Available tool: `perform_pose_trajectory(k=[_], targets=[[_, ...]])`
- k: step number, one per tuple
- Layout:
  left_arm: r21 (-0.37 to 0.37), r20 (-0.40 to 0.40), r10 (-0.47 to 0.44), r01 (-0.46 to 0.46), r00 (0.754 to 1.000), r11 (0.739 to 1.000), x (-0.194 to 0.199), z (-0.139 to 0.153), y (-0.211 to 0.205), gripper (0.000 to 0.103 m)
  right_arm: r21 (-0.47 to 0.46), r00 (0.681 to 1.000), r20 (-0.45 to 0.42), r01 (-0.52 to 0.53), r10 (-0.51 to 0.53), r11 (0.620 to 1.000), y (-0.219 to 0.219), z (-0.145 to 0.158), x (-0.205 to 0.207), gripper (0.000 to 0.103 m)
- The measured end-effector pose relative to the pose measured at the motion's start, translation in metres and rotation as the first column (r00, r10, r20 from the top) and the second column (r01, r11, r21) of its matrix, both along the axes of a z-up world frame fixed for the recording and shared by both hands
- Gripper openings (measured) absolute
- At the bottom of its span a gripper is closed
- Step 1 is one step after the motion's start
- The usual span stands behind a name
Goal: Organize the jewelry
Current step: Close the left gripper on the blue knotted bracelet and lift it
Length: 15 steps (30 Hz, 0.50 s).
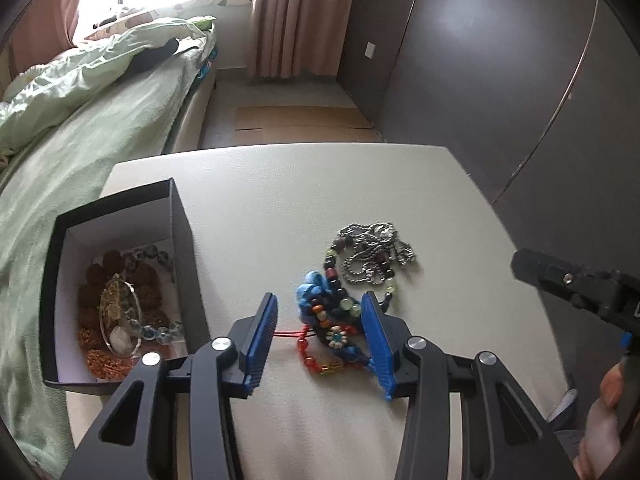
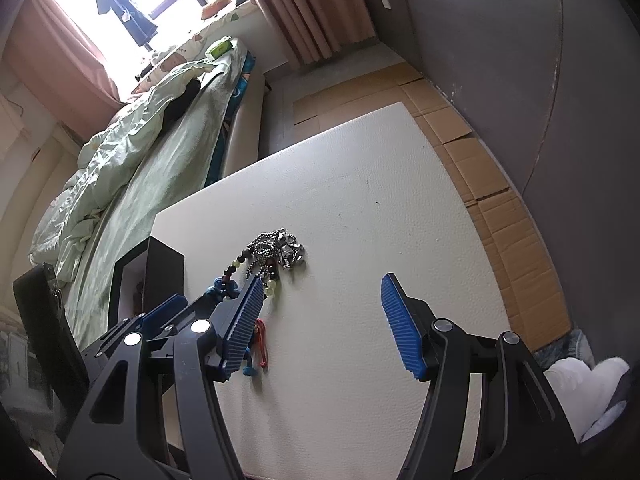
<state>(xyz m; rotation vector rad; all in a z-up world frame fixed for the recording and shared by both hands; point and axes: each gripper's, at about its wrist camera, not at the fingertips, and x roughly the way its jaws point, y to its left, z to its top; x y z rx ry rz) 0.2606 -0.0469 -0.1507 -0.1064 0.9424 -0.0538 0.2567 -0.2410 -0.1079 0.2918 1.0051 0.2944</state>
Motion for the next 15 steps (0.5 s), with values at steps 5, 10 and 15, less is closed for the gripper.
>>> perform_pose_trajectory(k=[5, 10, 15], targets=[[0.011, -0.006, 0.053, -0.053, 0.999, 0.999, -0.003, 0.002, 0.008, 0.04, -0.006, 1.0, -0.006, -0.005, 0.005, 1.0, 0.001, -0.001, 0.0, 0.062], [0.047, -0.021, 0.141, -0.14, 0.99, 0.989, -0.007, 0.003, 0.024, 0.044, -0.012, 1.0, -0.007, -0.01, 0.01, 1.0, 0.004, -0.002, 0.0, 0.062], [-0.087, -0.022, 0.157, -0.158, 0.987, 0.984, -0.009, 0.007, 0.041, 0.045, -0.02, 1.0, -0.005, -0.017, 0.017, 1.0, 0.007, -0.002, 0.001, 0.062]])
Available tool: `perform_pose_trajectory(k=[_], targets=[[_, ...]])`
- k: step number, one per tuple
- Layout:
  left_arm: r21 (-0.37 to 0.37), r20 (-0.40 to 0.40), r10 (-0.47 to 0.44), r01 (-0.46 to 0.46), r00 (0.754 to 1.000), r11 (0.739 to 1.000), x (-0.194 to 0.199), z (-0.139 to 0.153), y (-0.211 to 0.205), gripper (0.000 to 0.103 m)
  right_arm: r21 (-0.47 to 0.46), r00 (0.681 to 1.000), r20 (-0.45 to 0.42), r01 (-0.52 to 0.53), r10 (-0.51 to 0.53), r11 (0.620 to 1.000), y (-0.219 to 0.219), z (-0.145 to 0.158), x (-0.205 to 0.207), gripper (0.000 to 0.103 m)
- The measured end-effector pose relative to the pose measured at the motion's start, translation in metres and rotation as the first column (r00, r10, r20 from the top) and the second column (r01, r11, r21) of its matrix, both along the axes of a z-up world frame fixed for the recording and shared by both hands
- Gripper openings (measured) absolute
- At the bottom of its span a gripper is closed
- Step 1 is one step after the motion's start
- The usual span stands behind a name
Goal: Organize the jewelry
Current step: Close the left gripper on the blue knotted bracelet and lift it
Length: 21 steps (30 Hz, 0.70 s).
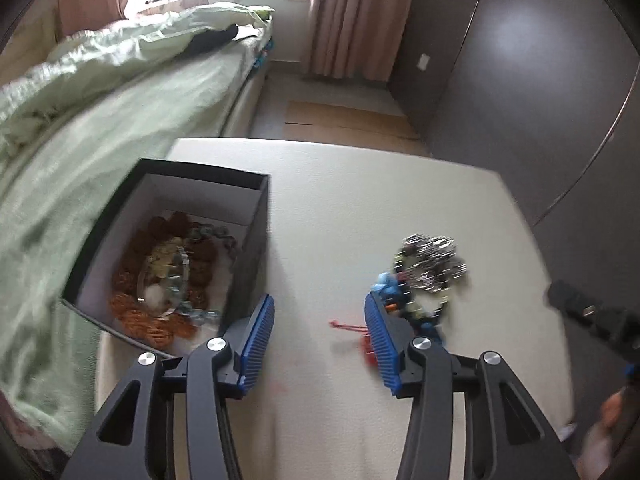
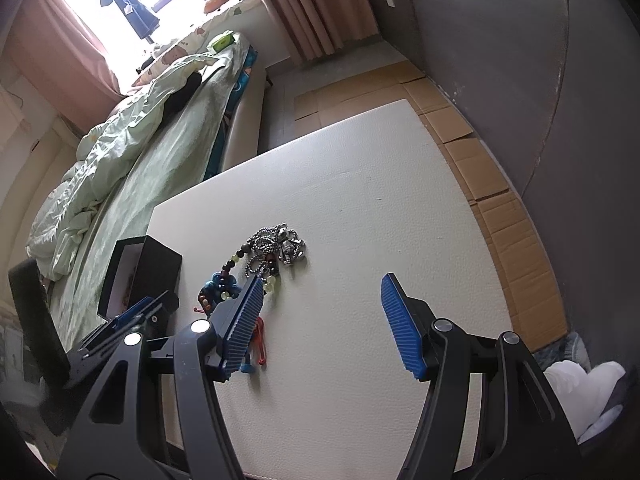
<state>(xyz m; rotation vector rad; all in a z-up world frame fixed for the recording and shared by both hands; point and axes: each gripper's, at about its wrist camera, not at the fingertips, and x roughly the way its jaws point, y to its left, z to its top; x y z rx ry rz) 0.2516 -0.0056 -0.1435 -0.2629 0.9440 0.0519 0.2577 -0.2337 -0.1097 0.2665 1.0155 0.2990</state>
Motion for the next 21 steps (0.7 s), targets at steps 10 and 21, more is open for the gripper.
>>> perform_pose_trajectory(k=[10, 21], targets=[[-0.086, 0.029, -0.102, 0.104, 0.994, 0.991, 0.004, 0.008, -0.022, 0.033, -0.006, 1.0, -0.002, -0.013, 0.013, 1.0, 0.006, -0.002, 0.0, 0.062], [-0.204, -0.094, -0.088, 0.067, 0.992, 0.977, 0.031, -0.02, -0.007, 0.024, -0.009, 1.0, -0.005, -0.023, 0.023, 1.0, 0.009, -0.003, 0.001, 0.062]])
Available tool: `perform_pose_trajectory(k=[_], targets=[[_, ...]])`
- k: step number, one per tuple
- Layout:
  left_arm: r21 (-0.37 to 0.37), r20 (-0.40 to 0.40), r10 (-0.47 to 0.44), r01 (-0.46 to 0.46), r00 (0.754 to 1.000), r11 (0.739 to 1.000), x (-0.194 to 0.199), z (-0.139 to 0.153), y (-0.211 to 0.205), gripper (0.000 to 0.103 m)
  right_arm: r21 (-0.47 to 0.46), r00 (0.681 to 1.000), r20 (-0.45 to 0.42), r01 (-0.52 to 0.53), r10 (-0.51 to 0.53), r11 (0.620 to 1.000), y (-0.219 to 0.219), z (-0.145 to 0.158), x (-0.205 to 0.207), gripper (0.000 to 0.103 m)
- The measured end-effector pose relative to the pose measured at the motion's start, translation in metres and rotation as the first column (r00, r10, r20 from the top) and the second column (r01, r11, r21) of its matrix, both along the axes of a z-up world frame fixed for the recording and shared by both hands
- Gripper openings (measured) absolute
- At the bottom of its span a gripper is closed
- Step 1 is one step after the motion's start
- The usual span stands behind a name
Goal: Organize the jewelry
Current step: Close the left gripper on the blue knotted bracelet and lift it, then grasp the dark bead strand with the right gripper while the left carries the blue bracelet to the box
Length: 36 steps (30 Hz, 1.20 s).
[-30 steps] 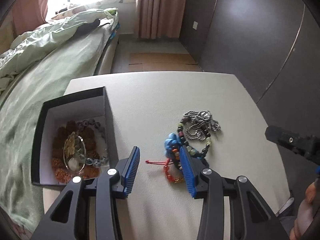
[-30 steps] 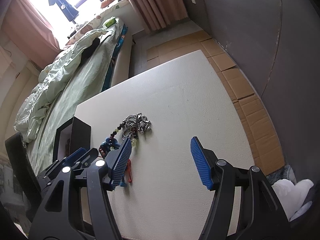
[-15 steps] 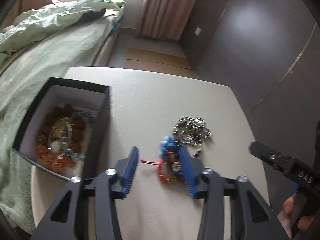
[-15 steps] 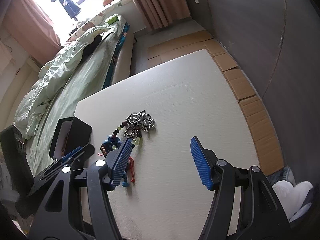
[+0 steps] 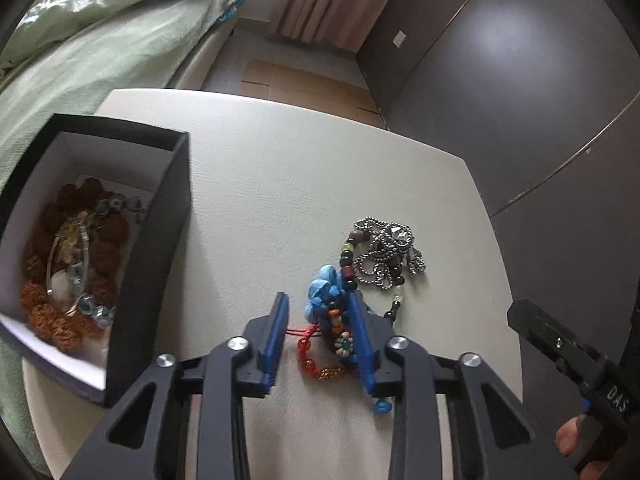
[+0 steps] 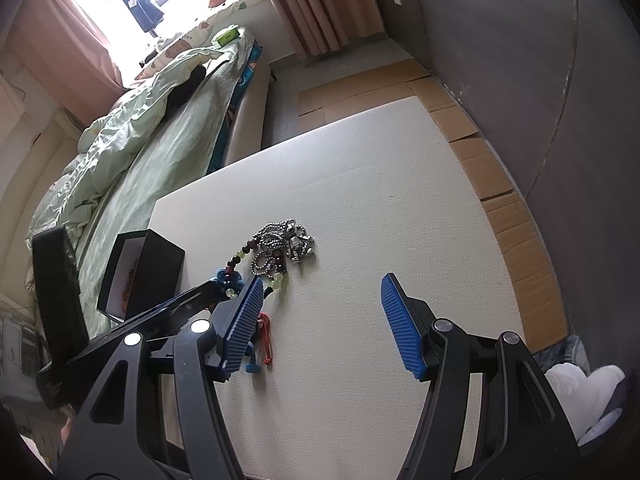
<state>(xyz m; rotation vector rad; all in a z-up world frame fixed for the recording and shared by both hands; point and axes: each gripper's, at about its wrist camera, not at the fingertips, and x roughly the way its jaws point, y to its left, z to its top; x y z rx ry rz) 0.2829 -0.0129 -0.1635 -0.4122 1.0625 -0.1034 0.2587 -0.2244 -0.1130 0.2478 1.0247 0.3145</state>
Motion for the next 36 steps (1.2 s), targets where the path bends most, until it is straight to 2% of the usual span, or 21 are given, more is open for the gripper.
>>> perform_pose_trajectory(k=[1, 2, 5, 9, 15, 18, 19, 25, 29, 31, 33, 36], targets=[[-0.01, -0.006, -0.004, 0.004, 1.0, 1.0, 0.002, -0.002, 0.0, 0.021, -0.001, 1.0, 0.0, -0.004, 0.004, 1.0, 0.001, 0.0, 0.0, 0.062], [-0.02, -0.016, -0.006, 0.006, 1.0, 1.0, 0.004, -0.004, 0.0, 0.013, -0.002, 1.0, -0.001, -0.006, 0.006, 1.0, 0.002, -0.001, 0.0, 0.062], [-0.044, -0.014, 0.002, -0.003, 1.0, 0.999, 0.005, -0.004, 0.001, 0.01, 0.001, 1.0, -0.005, -0.018, 0.018, 1.0, 0.004, -0.002, 0.0, 0.062], [-0.071, 0.018, 0.01, -0.009, 1.0, 0.997, 0.0, 0.004, 0.009, 0.009, 0.015, 0.999, -0.016, -0.033, 0.034, 0.999, 0.008, -0.004, 0.001, 0.062], [-0.103, 0.073, 0.027, -0.02, 0.997, 0.995, -0.009, 0.022, 0.021, 0.009, 0.056, 0.997, -0.047, -0.066, 0.069, 0.996, 0.016, -0.01, 0.004, 0.047], [-0.115, 0.109, 0.03, -0.017, 0.994, 0.993, -0.017, 0.031, 0.025, 0.009, 0.064, 0.995, -0.058, -0.078, 0.082, 0.995, 0.023, -0.012, 0.005, 0.046], [-0.118, 0.121, 0.03, -0.016, 0.992, 0.993, -0.019, 0.035, 0.026, 0.009, 0.062, 0.994, -0.061, -0.081, 0.085, 0.995, 0.026, -0.012, 0.006, 0.042], [-0.12, 0.163, 0.048, -0.028, 0.986, 0.992, -0.031, 0.048, 0.042, 0.009, -0.027, 0.992, -0.087, -0.097, 0.094, 0.995, 0.047, -0.023, 0.016, 0.033], [-0.136, 0.181, 0.066, -0.042, 0.981, 0.99, -0.042, 0.054, 0.053, 0.009, -0.097, 0.992, -0.084, -0.101, 0.093, 0.99, 0.06, -0.029, 0.021, 0.033], [-0.144, 0.191, 0.076, -0.049, 0.979, 0.988, -0.045, 0.057, 0.059, 0.009, -0.142, 0.993, -0.079, -0.102, 0.091, 0.985, 0.069, -0.033, 0.023, 0.026], [-0.144, 0.2, 0.083, -0.054, 0.976, 0.988, -0.049, 0.06, 0.063, 0.009, -0.168, 0.992, -0.087, -0.108, 0.095, 0.98, 0.076, -0.038, 0.024, 0.023], [-0.151, 0.223, 0.094, -0.06, 0.97, 0.987, -0.056, 0.067, 0.07, 0.009, -0.265, 0.991, -0.1, -0.116, 0.093, 0.957, 0.09, -0.047, 0.026, 0.017]])
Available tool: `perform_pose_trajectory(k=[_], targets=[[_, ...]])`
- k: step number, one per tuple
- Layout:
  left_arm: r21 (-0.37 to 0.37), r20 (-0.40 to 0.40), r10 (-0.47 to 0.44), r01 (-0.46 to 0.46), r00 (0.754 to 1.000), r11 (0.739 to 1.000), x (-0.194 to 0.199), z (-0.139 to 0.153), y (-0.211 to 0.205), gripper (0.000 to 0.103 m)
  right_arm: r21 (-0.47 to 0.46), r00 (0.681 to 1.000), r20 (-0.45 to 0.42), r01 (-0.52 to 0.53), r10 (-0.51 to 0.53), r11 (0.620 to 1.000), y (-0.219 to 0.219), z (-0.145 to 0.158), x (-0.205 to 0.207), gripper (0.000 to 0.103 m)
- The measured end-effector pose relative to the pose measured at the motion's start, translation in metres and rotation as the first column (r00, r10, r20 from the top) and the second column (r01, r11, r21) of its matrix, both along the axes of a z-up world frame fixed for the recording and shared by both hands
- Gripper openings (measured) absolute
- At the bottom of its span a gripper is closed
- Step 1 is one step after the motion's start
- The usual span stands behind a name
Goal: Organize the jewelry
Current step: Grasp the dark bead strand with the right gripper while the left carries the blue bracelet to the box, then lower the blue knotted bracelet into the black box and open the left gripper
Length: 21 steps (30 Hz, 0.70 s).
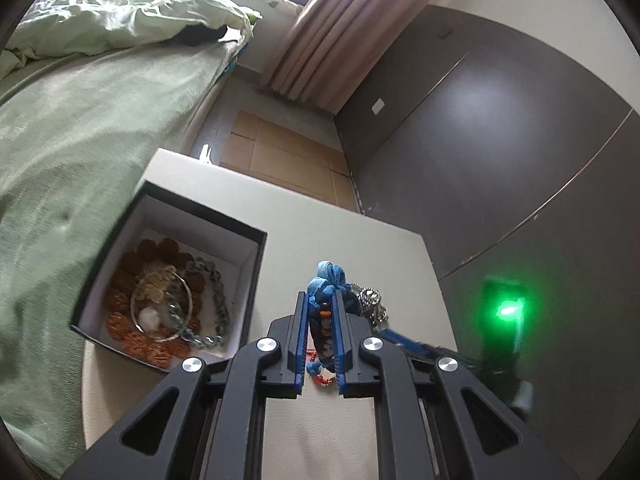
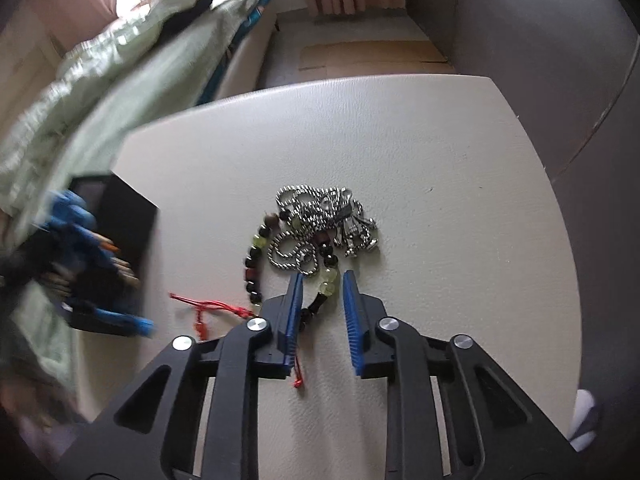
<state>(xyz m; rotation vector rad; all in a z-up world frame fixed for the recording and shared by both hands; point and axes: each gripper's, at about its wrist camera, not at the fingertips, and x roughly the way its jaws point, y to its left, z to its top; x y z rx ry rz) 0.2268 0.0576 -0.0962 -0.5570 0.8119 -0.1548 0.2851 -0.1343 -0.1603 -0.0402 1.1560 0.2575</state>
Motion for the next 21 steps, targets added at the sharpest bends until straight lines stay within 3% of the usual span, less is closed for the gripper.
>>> perform_pose_trajectory(k=[4, 8, 15, 21], targets=[[0.0, 0.043, 0.019, -0.019, 0.999, 1.0, -0.01, 0.012, 0.012, 0.009, -0.039, 1.0, 0.022, 0.015, -0.014, 0.999, 0.003, -0.002, 0.001, 0.009], [-0.003, 0.053, 0.055, -0.055, 0.997, 0.998, -0.017, 0.017, 0.029, 0.009, 0.027, 0.999, 0.0, 0.041, -0.041, 0.999, -0.005, 0.0, 0.002, 0.008], [0.023, 0.049, 0.135, -0.136, 0.99, 0.99, -0.026, 0.018, 0.057, 0.009, 0.19, 0.996, 0.051, 0.068, -0.079, 0.979, -0.027, 0.032, -0.009, 0.008], [0.067, 0.039, 0.179, -0.182, 0.983, 0.981, -0.027, 0.014, 0.069, 0.01, 0.255, 0.991, 0.104, 0.059, -0.088, 0.965, -0.031, 0.054, -0.024, 0.008]])
